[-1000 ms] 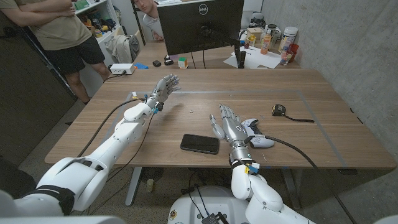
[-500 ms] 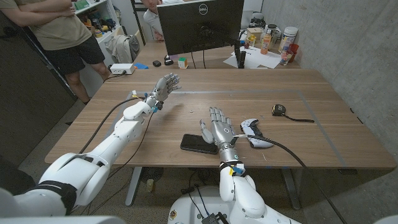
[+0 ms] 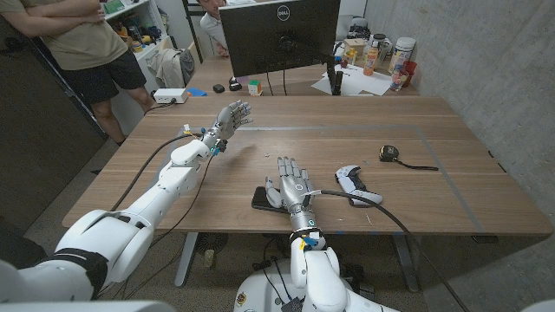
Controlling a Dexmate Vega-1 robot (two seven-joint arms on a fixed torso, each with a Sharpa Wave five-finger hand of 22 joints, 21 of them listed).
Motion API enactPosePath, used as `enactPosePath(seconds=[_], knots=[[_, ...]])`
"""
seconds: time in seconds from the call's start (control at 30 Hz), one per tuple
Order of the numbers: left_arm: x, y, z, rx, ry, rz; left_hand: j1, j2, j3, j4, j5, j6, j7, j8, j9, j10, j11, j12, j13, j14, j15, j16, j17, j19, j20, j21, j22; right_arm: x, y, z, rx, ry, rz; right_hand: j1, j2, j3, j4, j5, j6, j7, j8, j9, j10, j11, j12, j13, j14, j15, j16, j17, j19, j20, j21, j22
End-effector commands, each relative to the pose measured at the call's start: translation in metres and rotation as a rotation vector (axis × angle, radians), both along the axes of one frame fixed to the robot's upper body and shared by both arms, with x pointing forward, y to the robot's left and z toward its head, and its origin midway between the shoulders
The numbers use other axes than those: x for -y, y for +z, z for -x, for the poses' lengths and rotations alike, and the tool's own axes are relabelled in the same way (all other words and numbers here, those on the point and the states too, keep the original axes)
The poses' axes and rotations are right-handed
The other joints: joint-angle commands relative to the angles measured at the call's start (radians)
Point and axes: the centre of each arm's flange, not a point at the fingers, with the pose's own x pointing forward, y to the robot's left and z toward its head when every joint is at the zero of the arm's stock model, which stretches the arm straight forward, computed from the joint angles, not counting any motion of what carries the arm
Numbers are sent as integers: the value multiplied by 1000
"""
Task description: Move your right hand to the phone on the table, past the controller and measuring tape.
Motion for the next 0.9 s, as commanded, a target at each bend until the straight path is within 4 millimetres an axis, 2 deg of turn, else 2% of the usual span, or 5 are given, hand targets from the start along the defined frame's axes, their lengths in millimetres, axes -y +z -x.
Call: enactPosePath(seconds=[0.03, 0.33, 0.43, 0.6, 0.9], knots=[[-6, 2, 6, 12, -2, 0, 4, 104, 8, -1, 8, -5, 7, 2, 5, 1, -2, 4, 3, 2, 5, 6, 3, 3, 6, -2, 3, -22, -15, -4, -6, -66, 129, 22, 78, 12, -11, -1, -2, -11, 6, 3, -11, -5, 4, 2, -23, 15, -1, 0, -117, 5, -7, 2], [-5, 3, 9, 12, -9, -9, 4, 105, 8, -1, 8, -5, 8, 2, 5, -1, 1, 4, 3, 2, 7, 6, 3, 4, 8, -2, 3, -32, -24, -9, -33, -85, 196, 54, 64, 21, -53, -9, -48, -26, 0, 6, -67, -1, -4, 3, -65, 18, -8, -1, -149, 13, -33, 1], [-6, 3, 9, 11, -8, -11, 3, 105, 8, -1, 8, -5, 7, 2, 5, -1, 1, 4, 3, 2, 6, 6, 3, 4, 8, -2, 3, -33, -26, -12, -58, -83, 212, 63, 59, 22, -67, -11, -65, -23, -1, 7, -91, 7, -6, 4, -76, 24, -7, -1, -147, 35, -38, 1], [-7, 2, 10, 6, -6, -13, 3, 105, 9, -1, 8, -5, 7, 2, 5, -1, 1, 4, 3, 2, 6, 6, 3, 4, 7, -2, 3, -36, -29, -16, -106, -84, 241, 77, 55, 22, -93, -16, -122, -63, -4, 11, -155, 21, -10, 7, -117, 45, -10, 0, -159, 59, -55, 1], [-8, -1, 11, 2, -6, -22, 3, 105, 9, -1, 8, -6, 7, 2, 5, -1, -1, 4, 3, 1, 7, 6, 3, 3, 6, -3, 3, -36, -31, -13, -128, -73, 237, 73, 56, 15, -98, -17, -140, -53, 3, 15, -173, 25, -3, 8, -127, 44, -4, 2, -160, 57, -64, 3]])
